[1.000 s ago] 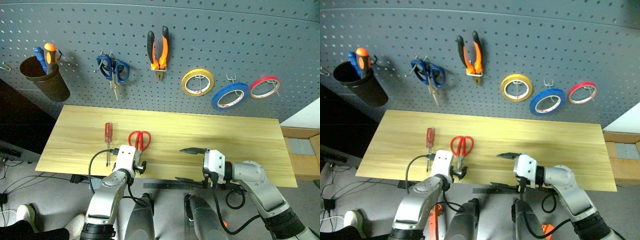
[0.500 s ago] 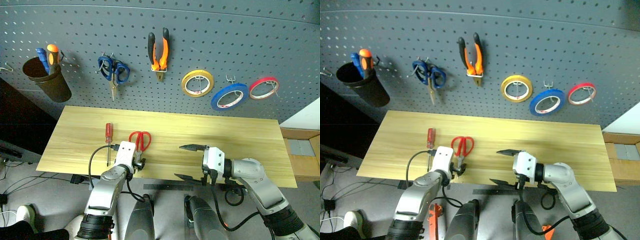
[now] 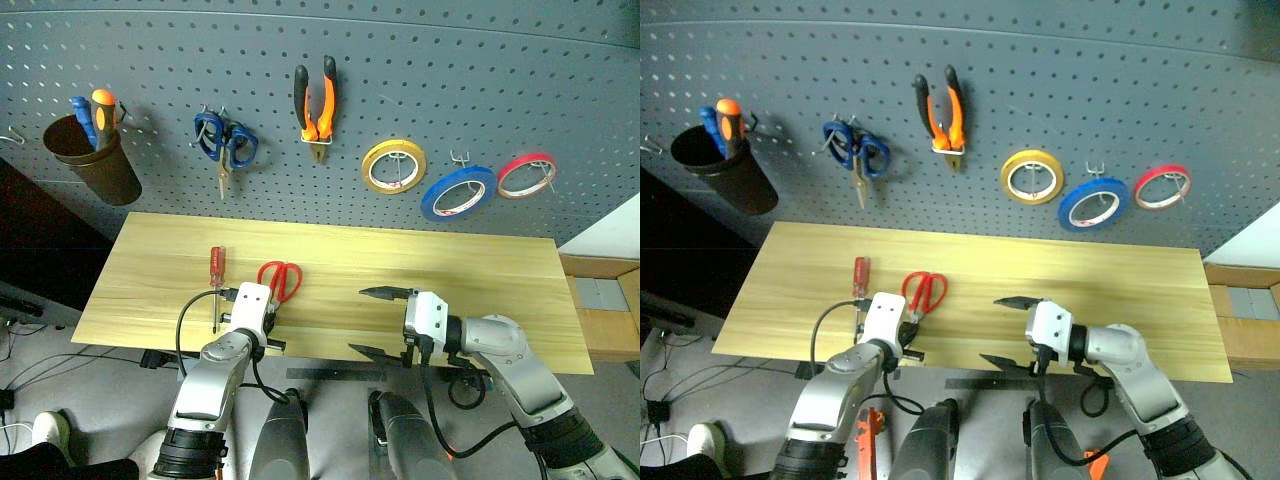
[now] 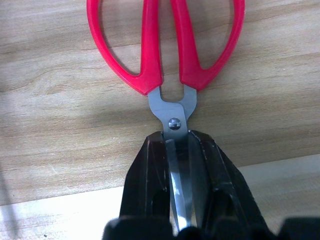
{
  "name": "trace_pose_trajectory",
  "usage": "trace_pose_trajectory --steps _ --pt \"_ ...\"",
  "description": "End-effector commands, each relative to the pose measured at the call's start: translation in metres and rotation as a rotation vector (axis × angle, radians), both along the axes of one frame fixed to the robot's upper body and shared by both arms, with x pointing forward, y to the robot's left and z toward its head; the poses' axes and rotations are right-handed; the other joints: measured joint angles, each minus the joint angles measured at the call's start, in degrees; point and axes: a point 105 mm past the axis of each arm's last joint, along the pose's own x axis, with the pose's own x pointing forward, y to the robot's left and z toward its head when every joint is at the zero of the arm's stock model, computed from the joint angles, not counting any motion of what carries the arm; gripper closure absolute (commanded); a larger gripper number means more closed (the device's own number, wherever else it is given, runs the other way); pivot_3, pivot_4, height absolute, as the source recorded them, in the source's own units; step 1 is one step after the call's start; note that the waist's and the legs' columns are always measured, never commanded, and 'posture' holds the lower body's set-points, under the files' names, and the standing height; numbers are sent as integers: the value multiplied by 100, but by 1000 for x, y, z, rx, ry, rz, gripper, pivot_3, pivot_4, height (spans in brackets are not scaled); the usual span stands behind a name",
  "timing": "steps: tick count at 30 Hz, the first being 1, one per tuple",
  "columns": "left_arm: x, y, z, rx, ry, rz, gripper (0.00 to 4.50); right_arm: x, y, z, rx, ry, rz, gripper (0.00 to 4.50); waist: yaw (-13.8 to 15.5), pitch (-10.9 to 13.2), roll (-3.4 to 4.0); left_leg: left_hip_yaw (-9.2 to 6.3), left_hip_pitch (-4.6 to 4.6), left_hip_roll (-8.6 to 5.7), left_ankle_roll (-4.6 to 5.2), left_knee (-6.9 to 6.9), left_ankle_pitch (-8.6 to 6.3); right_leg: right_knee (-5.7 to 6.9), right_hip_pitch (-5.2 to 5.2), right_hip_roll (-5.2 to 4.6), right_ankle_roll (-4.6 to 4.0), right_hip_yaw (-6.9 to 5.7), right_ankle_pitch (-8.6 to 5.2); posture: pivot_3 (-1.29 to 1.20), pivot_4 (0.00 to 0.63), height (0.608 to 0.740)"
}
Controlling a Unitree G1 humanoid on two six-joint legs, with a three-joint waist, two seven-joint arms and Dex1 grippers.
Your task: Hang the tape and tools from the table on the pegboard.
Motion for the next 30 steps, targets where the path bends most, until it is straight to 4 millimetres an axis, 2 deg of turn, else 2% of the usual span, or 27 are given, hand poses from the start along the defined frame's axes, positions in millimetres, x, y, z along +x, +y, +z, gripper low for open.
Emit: trace_pose_trajectory --steps 1,3,9,15,17,19,23,27,30 --pt "-2 2 9 -16 -77 4 4251 0 2 11 30 -66 8 0 -1 0 0 0 0 0 0 0 0 0 0 0 0 0 0 113 288 740" --pt "-6 0 22 23 -156 -31 4251 1 2 16 71 -82 -16 0 -5 -2 -1 0 -2 1 -1 -1 0 -1 -1 -2 -6 0 4 118 279 740" --pt "-31 -11 58 -38 -388 -53 4251 0 -4 44 289 -63 -117 0 30 -52 -5 -1 -8 0 -4 -3 0 -4 -2 -12 -27 -6 13 151 224 740" --pt "-59 -16 103 -44 -657 -86 4251 -7 -11 65 392 -60 -140 0 37 -253 -28 -2 -13 -23 -3 -5 0 -10 -2 -35 -24 -10 10 195 167 740" --pt "-71 -12 120 -48 -760 -56 4251 -9 -14 80 460 -57 -149 0 39 -317 -30 -2 -11 -27 -2 -4 0 -11 0 -38 -23 -9 8 215 144 740" --pt "-75 -7 127 -55 -809 -23 4251 -9 -15 87 496 -51 -157 0 46 -424 -30 0 -11 -31 -1 -4 0 -11 0 -41 -20 -9 7 229 124 740" --pt "-68 -1 141 -64 -895 13 4251 -3 -14 100 540 -85 -181 0 94 -636 -36 -2 -1 -41 5 -5 3 -9 7 -40 -1 -10 -7 249 98 740" --pt "-42 6 146 -57 -932 23 4251 6 -7 114 576 -116 -176 0 209 -791 -39 -2 17 -57 32 0 20 -9 28 -46 3 -7 -6 255 75 740" --pt "-30 8 146 -47 -931 18 4251 10 -4 117 569 -132 -168 0 245 -892 -59 -2 53 -61 37 -1 24 -14 67 -49 6 -7 -4 255 71 740"
